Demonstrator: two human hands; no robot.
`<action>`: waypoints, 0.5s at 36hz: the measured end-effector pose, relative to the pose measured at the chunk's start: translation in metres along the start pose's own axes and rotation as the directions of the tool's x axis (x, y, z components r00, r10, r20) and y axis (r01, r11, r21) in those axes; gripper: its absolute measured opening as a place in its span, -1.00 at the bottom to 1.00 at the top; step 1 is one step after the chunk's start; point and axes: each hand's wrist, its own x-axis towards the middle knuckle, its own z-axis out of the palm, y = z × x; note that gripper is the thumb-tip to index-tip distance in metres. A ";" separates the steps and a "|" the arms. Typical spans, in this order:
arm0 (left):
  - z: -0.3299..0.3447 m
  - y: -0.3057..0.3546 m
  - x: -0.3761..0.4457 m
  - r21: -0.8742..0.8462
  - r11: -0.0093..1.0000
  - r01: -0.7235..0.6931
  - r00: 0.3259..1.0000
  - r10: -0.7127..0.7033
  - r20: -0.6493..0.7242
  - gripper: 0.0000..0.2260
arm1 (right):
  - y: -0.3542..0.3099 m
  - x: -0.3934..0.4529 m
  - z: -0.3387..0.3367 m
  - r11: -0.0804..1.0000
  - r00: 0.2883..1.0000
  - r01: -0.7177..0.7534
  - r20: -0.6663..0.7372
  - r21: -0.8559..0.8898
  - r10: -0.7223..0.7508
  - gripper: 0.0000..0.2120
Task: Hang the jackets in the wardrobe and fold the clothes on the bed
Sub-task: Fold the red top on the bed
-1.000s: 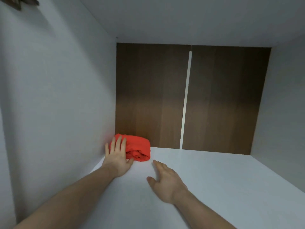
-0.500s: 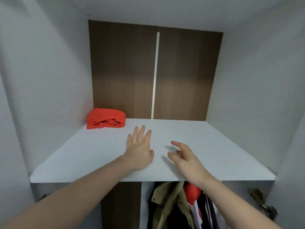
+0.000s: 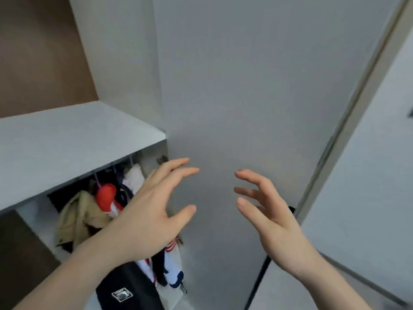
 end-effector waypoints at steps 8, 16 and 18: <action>0.096 0.067 0.045 -0.332 0.918 -0.217 0.946 0.282 0.161 -0.59 | 0.011 -0.112 -0.086 0.971 0.890 -0.199 -0.440 -0.133 0.122 -0.63; 0.177 0.159 0.049 -0.564 0.760 -0.322 0.774 0.555 0.306 -0.69 | 0.010 -0.224 -0.130 0.906 0.569 -0.415 -0.800 -0.080 0.190 -0.65; 0.201 0.183 0.048 -0.613 0.712 -0.341 0.703 0.626 0.336 -0.71 | 0.006 -0.246 -0.139 0.889 0.490 -0.454 -0.850 -0.061 0.193 -0.65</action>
